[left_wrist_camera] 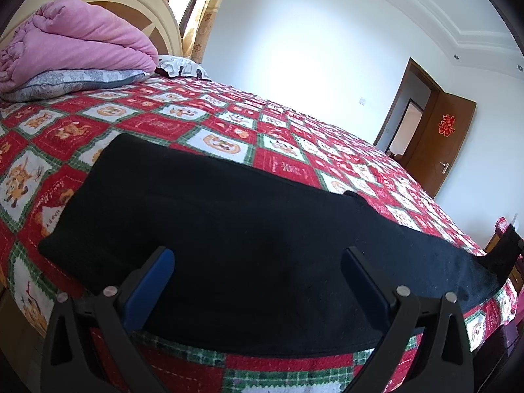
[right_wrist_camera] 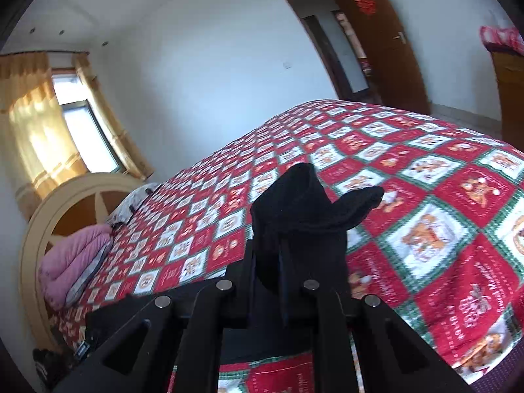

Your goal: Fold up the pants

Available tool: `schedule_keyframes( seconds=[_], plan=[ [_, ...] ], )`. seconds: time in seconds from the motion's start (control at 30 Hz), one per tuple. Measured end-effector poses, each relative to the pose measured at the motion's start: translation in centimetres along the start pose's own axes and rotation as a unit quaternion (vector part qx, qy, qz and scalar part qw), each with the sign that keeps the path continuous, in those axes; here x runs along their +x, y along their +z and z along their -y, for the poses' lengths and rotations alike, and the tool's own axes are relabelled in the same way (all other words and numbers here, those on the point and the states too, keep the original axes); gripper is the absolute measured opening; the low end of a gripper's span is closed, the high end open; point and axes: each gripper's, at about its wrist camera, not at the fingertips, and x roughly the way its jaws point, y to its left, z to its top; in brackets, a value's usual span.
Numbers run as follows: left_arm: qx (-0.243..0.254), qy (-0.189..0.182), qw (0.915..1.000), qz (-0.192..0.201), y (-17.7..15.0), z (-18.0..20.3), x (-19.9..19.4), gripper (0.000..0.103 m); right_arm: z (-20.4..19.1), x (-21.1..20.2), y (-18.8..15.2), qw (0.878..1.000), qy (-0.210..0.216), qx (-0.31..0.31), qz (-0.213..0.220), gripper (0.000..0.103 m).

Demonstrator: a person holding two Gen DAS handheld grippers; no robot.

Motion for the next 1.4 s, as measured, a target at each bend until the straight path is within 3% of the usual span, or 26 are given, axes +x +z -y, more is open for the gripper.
schedule_keyframes(
  seconds=[0.87,1.4],
  plan=[
    [0.002,0.001,1.0,-0.001,-0.2,0.1,0.1,0.103,-12.0,7.0,-4.9,0.987,0.081,-0.105,-0.094,0.011],
    [0.002,0.0,1.0,-0.001,-0.2,0.1,0.1,0.103,-18.8,10.6,-10.3,0.965,0.107,-0.186,-0.149,0.011]
  ],
)
